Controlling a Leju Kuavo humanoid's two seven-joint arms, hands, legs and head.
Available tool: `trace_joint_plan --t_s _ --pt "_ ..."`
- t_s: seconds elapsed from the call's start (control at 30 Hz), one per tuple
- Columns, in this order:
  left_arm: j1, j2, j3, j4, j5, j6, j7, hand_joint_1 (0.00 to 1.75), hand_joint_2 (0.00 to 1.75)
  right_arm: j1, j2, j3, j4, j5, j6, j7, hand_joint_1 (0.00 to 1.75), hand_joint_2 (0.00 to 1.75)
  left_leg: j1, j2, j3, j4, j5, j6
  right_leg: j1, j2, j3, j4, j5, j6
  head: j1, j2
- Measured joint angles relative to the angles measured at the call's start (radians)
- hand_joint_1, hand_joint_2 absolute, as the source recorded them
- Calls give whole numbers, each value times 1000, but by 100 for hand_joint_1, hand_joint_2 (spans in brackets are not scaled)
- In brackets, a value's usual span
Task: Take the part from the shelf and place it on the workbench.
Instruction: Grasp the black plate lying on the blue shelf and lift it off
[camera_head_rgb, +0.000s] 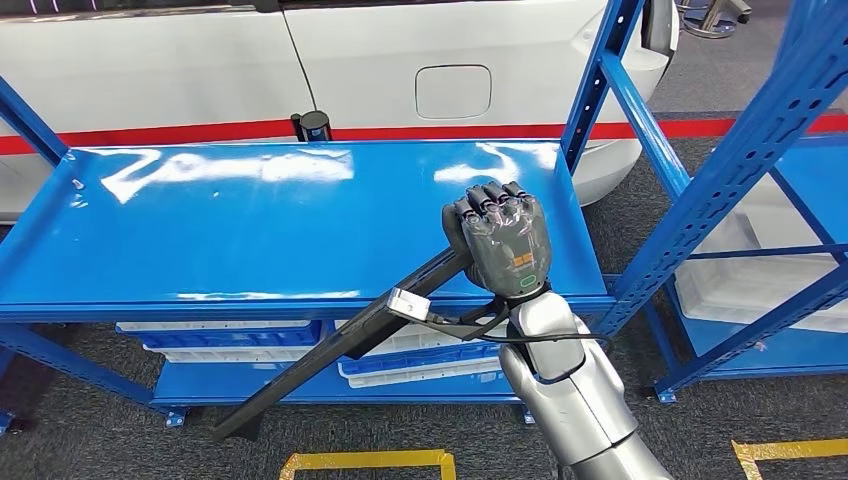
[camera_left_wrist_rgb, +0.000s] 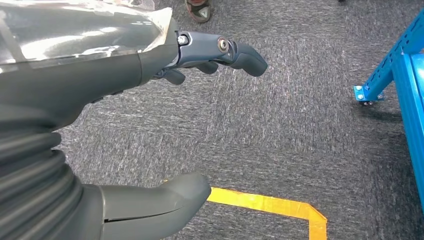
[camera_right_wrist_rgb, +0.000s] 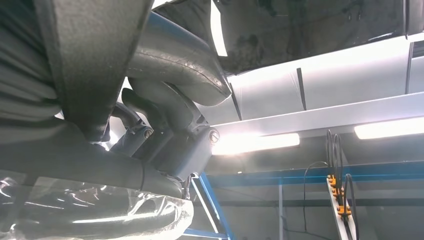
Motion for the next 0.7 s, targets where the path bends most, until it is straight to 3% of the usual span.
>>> trace_joint_plan --t_s 0.2,0.47,0.7 --pt "-7 -2 19 0 -11 -23 2 0 175 3 -1 1 -3 -1 -11 0 175 175 0 0 0 0 0 0 0 0 0 0 0 0 0 0" --pt "-11 0 25 1 -42 -107 153 0 175 11 -3 -3 -23 4 -25 8 175 175 0 0 0 0 0 0 0 0 0 0 0 0 0 0" --pt "-12 2 18 1 -53 -134 184 0 175 24 -6 -8 -36 9 -24 12 175 175 0 0 0 0 0 0 0 0 0 0 0 0 0 0"
